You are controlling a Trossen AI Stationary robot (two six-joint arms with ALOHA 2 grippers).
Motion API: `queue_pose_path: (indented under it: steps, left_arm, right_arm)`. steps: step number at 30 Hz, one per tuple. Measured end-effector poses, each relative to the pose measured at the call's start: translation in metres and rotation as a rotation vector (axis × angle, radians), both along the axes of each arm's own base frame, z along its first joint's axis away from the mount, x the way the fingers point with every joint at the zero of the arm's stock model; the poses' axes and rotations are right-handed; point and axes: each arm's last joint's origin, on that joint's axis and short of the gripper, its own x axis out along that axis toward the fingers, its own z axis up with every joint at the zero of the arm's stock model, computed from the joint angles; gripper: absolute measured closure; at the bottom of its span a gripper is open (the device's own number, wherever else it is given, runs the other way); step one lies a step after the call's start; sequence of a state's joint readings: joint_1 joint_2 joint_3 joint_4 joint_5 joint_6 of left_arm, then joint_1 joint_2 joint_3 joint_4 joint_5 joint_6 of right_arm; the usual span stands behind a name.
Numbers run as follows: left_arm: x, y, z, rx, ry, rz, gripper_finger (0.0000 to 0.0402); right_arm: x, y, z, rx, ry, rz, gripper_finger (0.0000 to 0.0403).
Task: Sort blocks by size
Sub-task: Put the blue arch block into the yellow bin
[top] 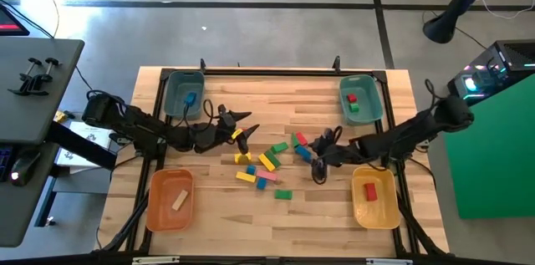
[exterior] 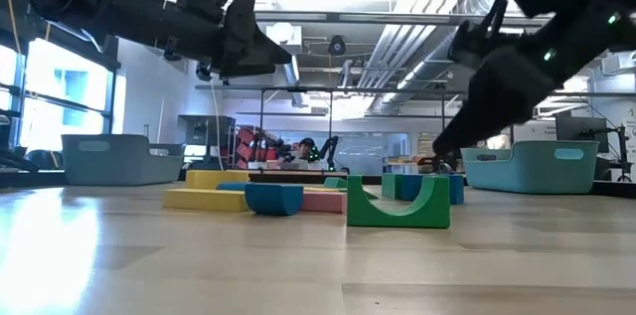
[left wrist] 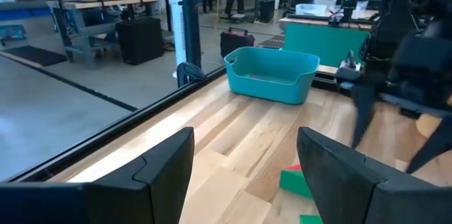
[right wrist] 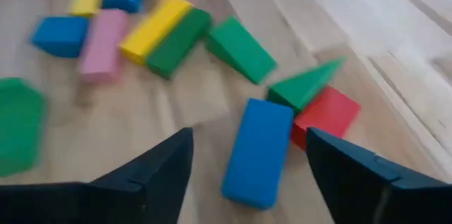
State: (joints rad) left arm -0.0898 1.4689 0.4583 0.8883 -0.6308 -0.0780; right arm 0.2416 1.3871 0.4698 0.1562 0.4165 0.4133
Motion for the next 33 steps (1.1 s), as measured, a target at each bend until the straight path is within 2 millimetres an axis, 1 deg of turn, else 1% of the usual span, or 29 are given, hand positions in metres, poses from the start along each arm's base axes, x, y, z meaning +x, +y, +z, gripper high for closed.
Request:
queue_pose_path:
  steps: [2,4,7,13,15,17,21,24,25,29,33]
  left_arm:
    - [0.000,0.000,0.000,0.000,0.001,-0.002,0.0165]
    - [0.000,0.000,0.000,0.001,0.002,-0.002,0.0165]
    - [0.000,0.000,0.000,0.000,0.001,-0.002,0.0165]
    - [0.000,0.000,0.000,0.000,0.002,-0.003,0.0165]
    - [0.000,0.000,0.000,0.000,0.001,-0.003,0.0165]
    - [0.000,0.000,0.000,-0.001,0.001,-0.003,0.0165]
    - [0.000,0.000,0.000,-0.013,-0.003,-0.003,0.0165]
    - [0.000,-0.001,-0.001,-0.014,0.001,-0.005,0.0165]
    - [0.000,-0.001,-0.001,-0.014,0.001,-0.005,0.0165]
    - [0.000,-0.001,-0.001,-0.016,0.002,-0.018,0.0165]
    - [0.000,-0.001,-0.001,-0.009,0.007,-0.020,0.0165]
  right_arm:
    - [0.002,-0.004,-0.007,0.028,0.021,-0.042,0.0112]
    - [0.003,-0.006,-0.012,0.075,0.030,-0.093,0.0103]
    - [0.004,-0.007,-0.020,0.105,0.045,-0.150,0.0101]
    - [0.009,-0.002,-0.031,0.101,0.039,-0.142,0.0105]
    - [0.009,-0.001,-0.036,0.085,0.055,-0.146,0.0119]
    - [0.010,0.000,-0.040,0.061,0.056,-0.153,0.0141]
    - [0.011,0.002,-0.042,0.043,0.047,-0.159,0.0206]
    - [0.011,0.003,-0.036,0.050,0.024,-0.156,0.0267]
    - [0.011,0.004,-0.031,0.049,0.015,-0.152,0.0277]
    - [0.012,0.018,-0.003,0.066,0.005,-0.116,0.0275]
    - [0.001,0.046,0.036,0.114,0.054,-0.102,0.0275]
